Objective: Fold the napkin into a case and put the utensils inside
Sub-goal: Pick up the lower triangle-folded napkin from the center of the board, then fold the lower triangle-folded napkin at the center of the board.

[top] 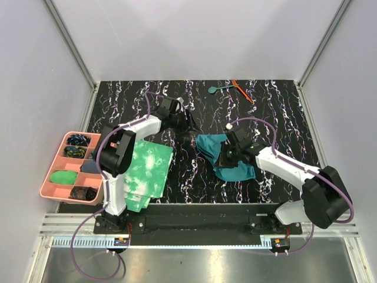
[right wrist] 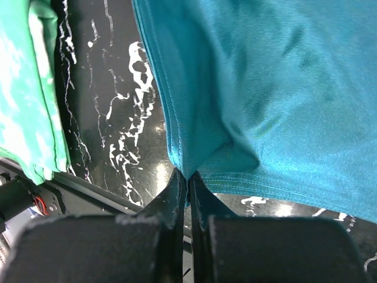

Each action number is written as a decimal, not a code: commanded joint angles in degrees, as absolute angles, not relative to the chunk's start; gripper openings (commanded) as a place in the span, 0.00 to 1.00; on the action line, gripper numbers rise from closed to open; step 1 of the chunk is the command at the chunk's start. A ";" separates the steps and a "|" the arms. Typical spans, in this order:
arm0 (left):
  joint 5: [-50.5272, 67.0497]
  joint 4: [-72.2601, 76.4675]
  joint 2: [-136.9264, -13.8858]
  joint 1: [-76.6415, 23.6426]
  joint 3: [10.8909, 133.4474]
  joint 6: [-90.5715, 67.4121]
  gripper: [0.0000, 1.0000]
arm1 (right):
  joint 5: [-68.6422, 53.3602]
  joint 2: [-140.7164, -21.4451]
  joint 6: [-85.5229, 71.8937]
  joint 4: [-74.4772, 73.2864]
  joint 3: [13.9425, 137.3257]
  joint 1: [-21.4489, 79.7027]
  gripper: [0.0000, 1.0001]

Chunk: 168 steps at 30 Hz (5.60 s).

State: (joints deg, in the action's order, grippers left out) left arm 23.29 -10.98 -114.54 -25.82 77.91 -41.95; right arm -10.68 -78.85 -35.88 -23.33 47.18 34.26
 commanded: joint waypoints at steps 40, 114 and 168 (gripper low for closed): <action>23.47 -13.27 -118.48 -28.39 83.58 -38.50 0.07 | -21.97 -73.21 -33.40 -18.20 39.47 28.92 0.00; -13.71 -32.08 -117.60 -41.49 98.54 -49.66 0.00 | -37.90 -69.25 -39.62 -13.64 28.56 22.13 0.00; -34.45 -50.27 -126.65 -47.11 112.85 -60.21 0.00 | -40.43 -76.55 -45.44 -3.07 21.18 21.71 0.21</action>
